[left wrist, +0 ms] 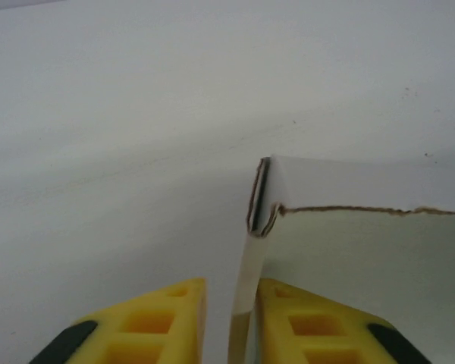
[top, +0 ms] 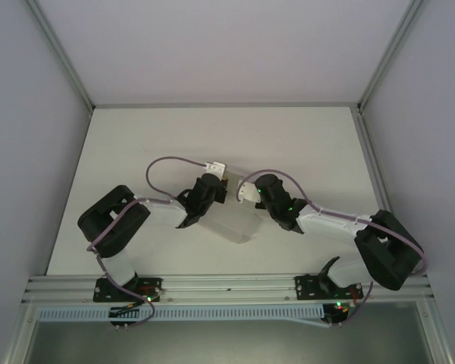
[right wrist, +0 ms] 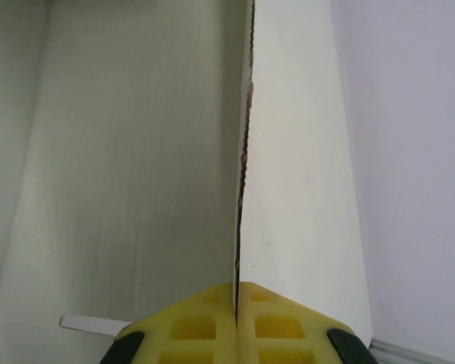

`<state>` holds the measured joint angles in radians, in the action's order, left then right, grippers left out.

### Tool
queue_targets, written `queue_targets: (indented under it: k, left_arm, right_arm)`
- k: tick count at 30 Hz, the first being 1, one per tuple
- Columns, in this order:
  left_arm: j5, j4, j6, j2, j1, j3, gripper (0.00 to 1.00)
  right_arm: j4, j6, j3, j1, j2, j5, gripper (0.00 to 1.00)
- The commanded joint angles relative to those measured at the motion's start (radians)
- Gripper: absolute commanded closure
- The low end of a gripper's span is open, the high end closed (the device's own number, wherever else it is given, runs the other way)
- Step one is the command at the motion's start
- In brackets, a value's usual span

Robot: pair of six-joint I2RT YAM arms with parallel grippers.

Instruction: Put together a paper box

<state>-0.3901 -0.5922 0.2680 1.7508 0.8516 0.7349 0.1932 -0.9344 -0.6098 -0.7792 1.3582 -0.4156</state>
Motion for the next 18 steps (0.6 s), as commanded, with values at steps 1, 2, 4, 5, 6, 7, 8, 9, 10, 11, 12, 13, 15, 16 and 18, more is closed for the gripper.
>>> queue_targets:
  k: [1, 2, 4, 5, 6, 7, 8, 9, 10, 11, 12, 13, 15, 16, 18]
  left_arm:
    - [-0.017, -0.039, -0.026, 0.029, -0.016, 0.027, 0.87]
    - [-0.02, -0.044, -0.028, 0.032, -0.017, 0.028, 0.92]
    - [-0.019, -0.046, -0.035, 0.028, -0.02, 0.03, 1.0]
    - [-0.02, -0.05, -0.036, 0.023, -0.019, 0.029, 1.0]
    - [-0.02, -0.057, -0.038, 0.015, -0.02, 0.024, 1.0]
    - [-0.024, -0.069, -0.04, 0.004, -0.02, 0.016, 1.0]
    - [-0.026, -0.075, -0.04, -0.007, -0.019, 0.007, 1.0]
    - [-0.037, -0.078, -0.04, -0.02, -0.02, 0.002, 1.0]
    - [-0.049, -0.08, -0.039, -0.028, -0.02, -0.004, 1.0]
    - [-0.064, -0.073, -0.039, -0.037, -0.02, -0.006, 1.0]
    - [-0.086, -0.057, -0.034, -0.046, -0.02, -0.006, 1.0]
    - [-0.095, -0.043, -0.037, -0.052, -0.019, -0.003, 1.0]
    - [-0.127, -0.03, -0.029, -0.064, -0.017, -0.01, 1.0]
    - [-0.128, -0.029, -0.02, -0.073, -0.017, -0.017, 1.0]
    - [-0.13, -0.023, -0.016, -0.088, -0.015, -0.027, 1.0]
  right_arm:
    - [0.012, -0.009, 0.024, 0.0, -0.055, 0.066, 1.0]
    - [0.012, -0.007, 0.029, 0.0, -0.064, 0.071, 1.0]
    - [0.008, -0.006, 0.033, 0.003, -0.079, 0.073, 1.0]
    - [0.003, 0.0, 0.033, 0.006, -0.085, 0.075, 1.0]
    - [-0.011, 0.008, 0.028, 0.008, -0.09, 0.08, 1.0]
    - [-0.014, 0.018, 0.026, 0.009, -0.096, 0.08, 0.97]
    - [-0.01, 0.029, 0.027, 0.011, -0.104, 0.075, 0.88]
    - [-0.01, 0.039, 0.026, 0.012, -0.113, 0.073, 0.84]
    - [-0.009, 0.051, 0.027, 0.015, -0.126, 0.075, 0.8]
    - [-0.006, 0.068, 0.027, 0.018, -0.141, 0.075, 0.69]
    - [-0.003, 0.092, 0.026, 0.019, -0.164, 0.077, 0.52]
    - [0.002, 0.114, 0.027, 0.019, -0.194, 0.085, 0.47]
    - [0.017, 0.165, 0.029, 0.023, -0.272, 0.103, 0.0]
    - [0.033, 0.189, 0.032, 0.024, -0.311, 0.103, 0.0]
    - [0.058, 0.252, 0.032, 0.043, -0.385, 0.102, 0.0]
